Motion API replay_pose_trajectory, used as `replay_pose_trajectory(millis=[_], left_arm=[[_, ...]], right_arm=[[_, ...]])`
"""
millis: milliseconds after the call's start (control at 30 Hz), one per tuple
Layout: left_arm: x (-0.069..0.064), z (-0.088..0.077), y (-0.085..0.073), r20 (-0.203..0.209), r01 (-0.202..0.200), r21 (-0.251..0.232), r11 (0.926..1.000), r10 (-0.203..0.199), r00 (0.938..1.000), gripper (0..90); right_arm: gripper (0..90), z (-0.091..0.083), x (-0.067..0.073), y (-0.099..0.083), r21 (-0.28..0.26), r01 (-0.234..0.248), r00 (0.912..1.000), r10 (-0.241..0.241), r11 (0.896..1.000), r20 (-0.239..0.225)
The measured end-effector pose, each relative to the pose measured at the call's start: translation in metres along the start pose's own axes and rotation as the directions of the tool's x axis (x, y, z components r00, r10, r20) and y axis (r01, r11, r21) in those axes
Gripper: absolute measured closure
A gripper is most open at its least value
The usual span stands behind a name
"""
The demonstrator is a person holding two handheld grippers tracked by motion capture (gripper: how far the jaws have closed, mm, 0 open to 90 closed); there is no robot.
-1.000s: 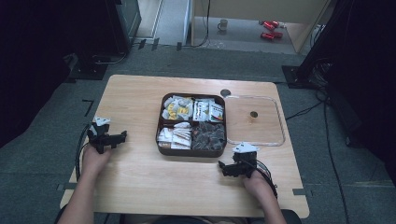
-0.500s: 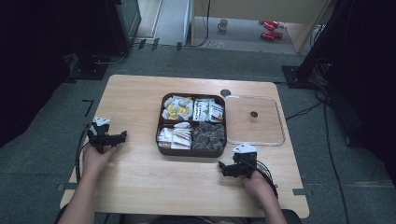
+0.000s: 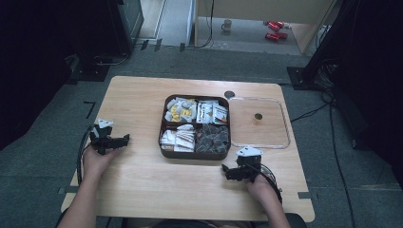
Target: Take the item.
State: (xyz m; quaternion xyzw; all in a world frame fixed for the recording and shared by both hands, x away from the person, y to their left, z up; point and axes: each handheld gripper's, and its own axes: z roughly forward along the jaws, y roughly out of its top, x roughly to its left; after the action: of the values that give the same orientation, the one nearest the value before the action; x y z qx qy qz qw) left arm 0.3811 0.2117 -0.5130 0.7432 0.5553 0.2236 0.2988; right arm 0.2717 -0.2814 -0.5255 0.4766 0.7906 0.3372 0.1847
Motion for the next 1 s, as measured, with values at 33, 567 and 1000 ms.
replay_pose_trajectory(millis=[33, 567, 1000], left_arm=[[0.000, -0.001, 0.001, 0.002, -0.005, 0.010, 0.9999, 0.005, 1.0000, 14.8], [-0.010, -0.011, 0.016, 0.053, -0.080, 0.024, 0.9965, 0.079, 0.9955, 25.9], [-0.021, -0.018, 0.029, 0.152, -0.108, 0.012, 0.9941, 0.105, 0.9828, 34.4]], right_arm=[[0.0, 0.000, 0.000, 0.000, 0.000, 0.000, 1.0000, 0.000, 1.000, 0.000], [0.0, 0.000, -0.001, 0.000, 0.000, 0.005, 0.9999, -0.005, 1.000, -0.011], [0.0, 0.000, -0.001, 0.000, 0.000, 0.009, 0.9999, -0.009, 1.000, -0.010]])
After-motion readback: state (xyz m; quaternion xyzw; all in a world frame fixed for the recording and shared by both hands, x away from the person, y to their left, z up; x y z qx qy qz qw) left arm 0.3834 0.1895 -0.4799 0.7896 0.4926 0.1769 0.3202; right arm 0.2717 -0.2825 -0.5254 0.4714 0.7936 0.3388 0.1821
